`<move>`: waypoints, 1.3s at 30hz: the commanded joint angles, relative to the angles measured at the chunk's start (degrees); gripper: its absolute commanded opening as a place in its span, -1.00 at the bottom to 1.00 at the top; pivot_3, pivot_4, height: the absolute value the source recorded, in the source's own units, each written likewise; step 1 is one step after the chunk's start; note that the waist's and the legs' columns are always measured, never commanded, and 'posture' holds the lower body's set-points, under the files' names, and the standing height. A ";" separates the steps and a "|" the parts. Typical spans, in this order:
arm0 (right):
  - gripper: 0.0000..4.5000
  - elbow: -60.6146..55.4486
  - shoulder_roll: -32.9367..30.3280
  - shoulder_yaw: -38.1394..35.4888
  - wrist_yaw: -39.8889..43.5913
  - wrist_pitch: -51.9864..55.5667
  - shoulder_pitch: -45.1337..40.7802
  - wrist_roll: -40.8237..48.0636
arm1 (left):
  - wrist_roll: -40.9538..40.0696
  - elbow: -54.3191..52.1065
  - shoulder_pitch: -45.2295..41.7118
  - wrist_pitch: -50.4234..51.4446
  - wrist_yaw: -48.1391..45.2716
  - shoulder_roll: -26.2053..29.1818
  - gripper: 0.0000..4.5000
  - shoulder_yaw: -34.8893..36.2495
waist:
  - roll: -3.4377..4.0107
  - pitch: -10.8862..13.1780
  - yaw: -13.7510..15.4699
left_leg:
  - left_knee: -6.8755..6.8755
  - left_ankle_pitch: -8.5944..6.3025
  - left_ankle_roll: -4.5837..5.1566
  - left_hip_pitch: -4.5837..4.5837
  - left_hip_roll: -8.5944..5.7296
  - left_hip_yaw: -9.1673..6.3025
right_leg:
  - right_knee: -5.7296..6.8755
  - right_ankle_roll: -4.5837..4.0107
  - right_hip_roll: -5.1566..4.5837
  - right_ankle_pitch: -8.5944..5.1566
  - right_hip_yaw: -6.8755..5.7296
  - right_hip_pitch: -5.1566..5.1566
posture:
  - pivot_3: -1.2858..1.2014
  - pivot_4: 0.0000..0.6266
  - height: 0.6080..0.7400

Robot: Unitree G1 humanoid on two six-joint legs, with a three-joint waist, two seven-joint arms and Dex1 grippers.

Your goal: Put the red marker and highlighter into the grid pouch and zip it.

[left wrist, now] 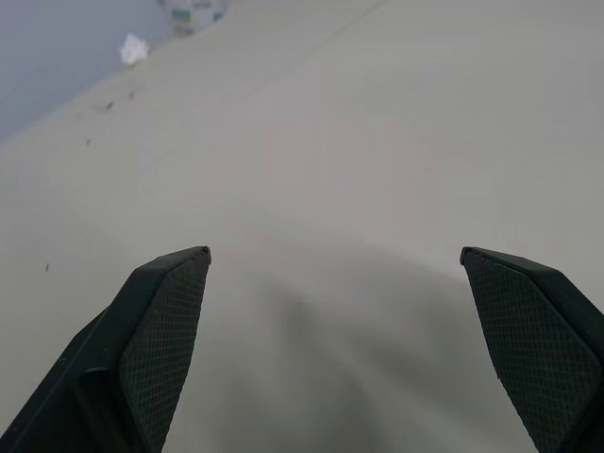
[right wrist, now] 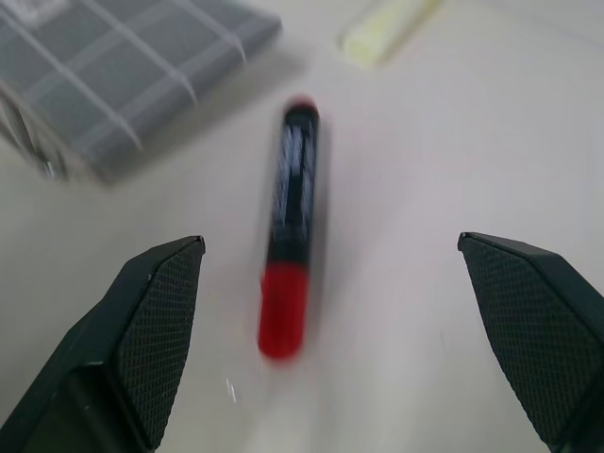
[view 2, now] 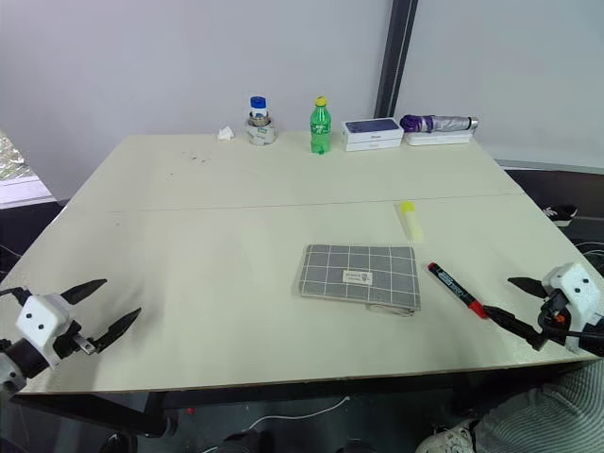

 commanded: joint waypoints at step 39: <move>-0.99 13.34 12.96 21.74 -18.31 -23.07 -18.60 -19.61 | 47.30 55.31 -54.36 -54.57 24.33 -14.63 1.00 -47.71 | 0.00 -0.01 1.37 | 0.15 0.05 -0.05 -0.18 -0.23 0.22 | 0.02 0.11 0.03 0.08 -0.03 -0.14 | 0.03 -0.52 1.00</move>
